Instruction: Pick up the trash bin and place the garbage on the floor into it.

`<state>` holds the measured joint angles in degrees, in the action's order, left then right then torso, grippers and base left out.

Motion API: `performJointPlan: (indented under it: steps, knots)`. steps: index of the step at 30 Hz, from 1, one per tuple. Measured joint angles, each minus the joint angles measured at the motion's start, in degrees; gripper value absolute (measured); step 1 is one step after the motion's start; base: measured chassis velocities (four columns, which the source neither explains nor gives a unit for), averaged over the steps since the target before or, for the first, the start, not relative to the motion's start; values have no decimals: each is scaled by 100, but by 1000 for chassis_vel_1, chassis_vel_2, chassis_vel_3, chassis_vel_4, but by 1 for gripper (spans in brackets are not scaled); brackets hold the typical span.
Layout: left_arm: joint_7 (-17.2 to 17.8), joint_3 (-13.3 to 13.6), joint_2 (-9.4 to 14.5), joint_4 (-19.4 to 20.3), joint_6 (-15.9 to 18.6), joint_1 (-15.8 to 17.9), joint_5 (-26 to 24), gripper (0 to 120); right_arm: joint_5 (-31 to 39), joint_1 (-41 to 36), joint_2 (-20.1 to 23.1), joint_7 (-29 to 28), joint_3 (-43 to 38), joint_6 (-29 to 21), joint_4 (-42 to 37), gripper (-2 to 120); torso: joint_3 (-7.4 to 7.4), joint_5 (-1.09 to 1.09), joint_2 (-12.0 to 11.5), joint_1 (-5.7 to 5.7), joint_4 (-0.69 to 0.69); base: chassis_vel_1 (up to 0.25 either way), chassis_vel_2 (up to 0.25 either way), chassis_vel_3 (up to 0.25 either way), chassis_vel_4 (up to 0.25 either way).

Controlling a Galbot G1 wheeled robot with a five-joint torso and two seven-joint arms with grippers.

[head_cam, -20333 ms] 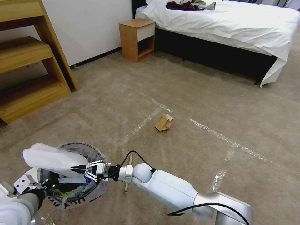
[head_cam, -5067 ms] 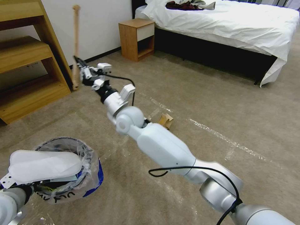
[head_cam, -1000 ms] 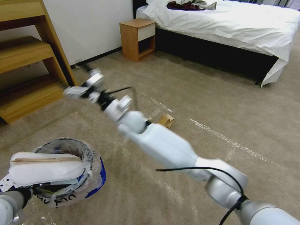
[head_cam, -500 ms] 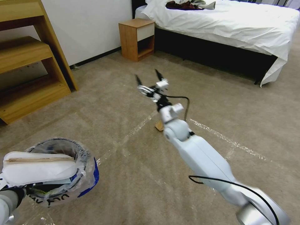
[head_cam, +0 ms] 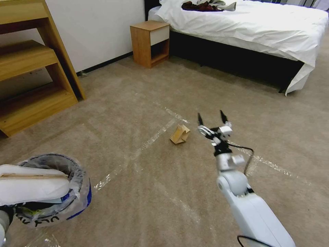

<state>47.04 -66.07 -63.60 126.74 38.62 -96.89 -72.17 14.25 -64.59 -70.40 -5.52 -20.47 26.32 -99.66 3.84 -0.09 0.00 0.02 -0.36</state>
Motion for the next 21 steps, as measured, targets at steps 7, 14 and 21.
performJointPlan:
  steps: [7,14,21]
  knots:
    - [-265,-180,37,72,116,-81,144,0,-141,-635,-155,-4,-348,126,-301,100,0,1,0,0,0,0,0,0,0]
    - [-541,-437,-4,180,322,-274,181,0,-416,-1006,-298,-23,-559,376,-430,100,0,0,0,0,1,0,0,0,0]
    - [-575,-483,-80,254,363,-250,159,0,-746,-1385,-526,-20,-834,688,-518,100,1,1,0,0,0,0,0,0,0]
